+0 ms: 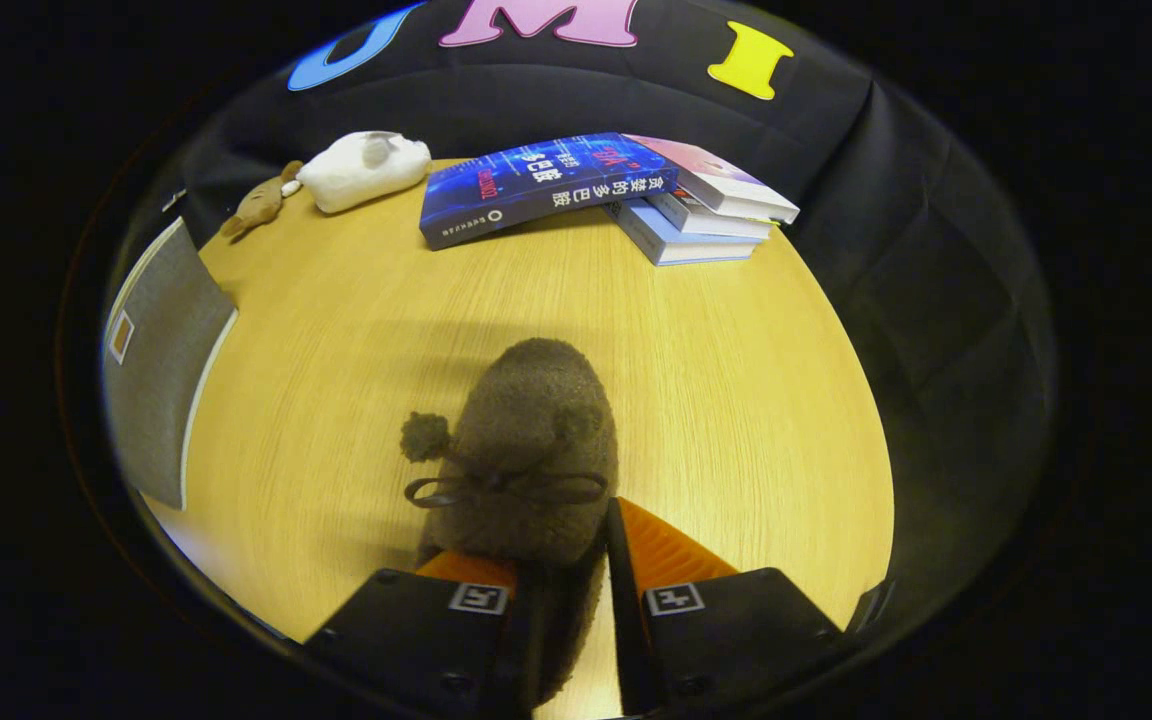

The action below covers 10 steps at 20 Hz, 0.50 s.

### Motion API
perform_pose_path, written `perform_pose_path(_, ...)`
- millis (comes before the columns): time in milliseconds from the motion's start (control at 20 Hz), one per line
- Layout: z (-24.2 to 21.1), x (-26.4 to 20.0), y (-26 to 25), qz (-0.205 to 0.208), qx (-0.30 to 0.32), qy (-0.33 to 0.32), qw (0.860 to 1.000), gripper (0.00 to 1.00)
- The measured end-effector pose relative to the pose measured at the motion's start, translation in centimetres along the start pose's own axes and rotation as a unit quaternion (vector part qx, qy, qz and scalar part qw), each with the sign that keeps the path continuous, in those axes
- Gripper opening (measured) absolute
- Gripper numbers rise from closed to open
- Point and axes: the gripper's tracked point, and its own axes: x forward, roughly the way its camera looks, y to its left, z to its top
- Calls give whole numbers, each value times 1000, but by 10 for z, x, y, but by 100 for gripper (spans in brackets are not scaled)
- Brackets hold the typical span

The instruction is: Open the storage box then place both shoes into the box .Put the left shoe in first, then the right shoe, with the right side of both shoes facing outward in a uniform manner.

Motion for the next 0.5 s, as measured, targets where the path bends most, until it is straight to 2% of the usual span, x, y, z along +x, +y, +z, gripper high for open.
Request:
perform_pose_path(50, 2, -3, -3, -10, 8, 0, 1000, 20)
perform_pose_path(100, 2, -4, -3, -13, 20, 4, 1000, 11)
perform_pose_path(150, 1, -5, -2, -13, 30, 7, 999, 7)
perform_pose_path(500, 35, -66, 31, 5, 54, -35, 998, 7)
